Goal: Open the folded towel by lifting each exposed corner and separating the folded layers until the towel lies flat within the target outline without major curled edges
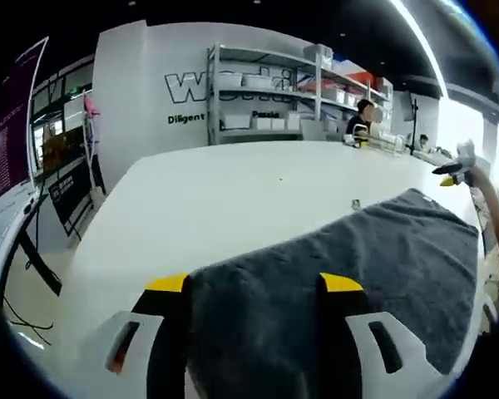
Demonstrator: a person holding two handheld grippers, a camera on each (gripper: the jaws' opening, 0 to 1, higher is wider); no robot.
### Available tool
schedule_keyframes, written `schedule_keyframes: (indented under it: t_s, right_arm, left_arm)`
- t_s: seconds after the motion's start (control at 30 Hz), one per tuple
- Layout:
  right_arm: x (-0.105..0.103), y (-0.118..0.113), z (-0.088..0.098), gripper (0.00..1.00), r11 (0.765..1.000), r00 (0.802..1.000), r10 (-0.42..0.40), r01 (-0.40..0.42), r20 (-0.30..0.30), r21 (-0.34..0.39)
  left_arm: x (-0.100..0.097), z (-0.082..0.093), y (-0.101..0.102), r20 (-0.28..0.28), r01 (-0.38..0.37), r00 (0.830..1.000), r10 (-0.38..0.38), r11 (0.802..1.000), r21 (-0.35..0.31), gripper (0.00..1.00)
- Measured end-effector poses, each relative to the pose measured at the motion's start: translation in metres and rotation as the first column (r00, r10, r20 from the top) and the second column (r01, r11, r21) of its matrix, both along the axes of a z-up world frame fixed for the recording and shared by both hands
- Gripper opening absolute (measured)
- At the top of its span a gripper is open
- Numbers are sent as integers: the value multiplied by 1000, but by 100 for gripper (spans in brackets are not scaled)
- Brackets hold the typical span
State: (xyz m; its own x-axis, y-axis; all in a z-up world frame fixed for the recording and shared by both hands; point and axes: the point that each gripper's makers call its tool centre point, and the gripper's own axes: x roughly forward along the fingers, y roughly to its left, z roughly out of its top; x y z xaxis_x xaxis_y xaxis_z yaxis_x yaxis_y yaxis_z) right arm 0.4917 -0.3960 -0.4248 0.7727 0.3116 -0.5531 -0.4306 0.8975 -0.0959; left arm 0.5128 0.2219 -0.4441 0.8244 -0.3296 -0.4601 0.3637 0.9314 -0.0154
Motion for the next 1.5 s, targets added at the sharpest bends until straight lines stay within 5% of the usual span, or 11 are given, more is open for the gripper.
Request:
schedule_keyframes:
  t_s: [0.13,0.27,0.4,0.63,0.97,1.5]
  right_arm:
    - [19,-1,-10,34,1000,1000,-5,5,-13,27]
    - [37,-3,-29,31,1000,998,-12,12,-60,1]
    - [55,-14,-49,27,999,994,-38,34,-107,-36]
    - [60,-16,-75,21,999,986,-37,32,-161,-37]
    - [60,-14,-74,9,1000,993,-14,11,-116,-26]
    - [80,-29,-73,9,999,998,-43,43,-52,-15]
  left_arm:
    - [18,-10,10,1,-50,999,50,999,-21,30]
    - [24,-25,11,-36,-64,997,63,998,-12,25]
    - [25,-34,14,-55,-61,996,66,995,82,25]
    - [38,-45,26,-77,-62,994,74,987,149,14]
    - [43,-50,29,-43,-54,997,63,982,180,3]
    - [52,-50,32,-5,-77,997,80,980,185,3]
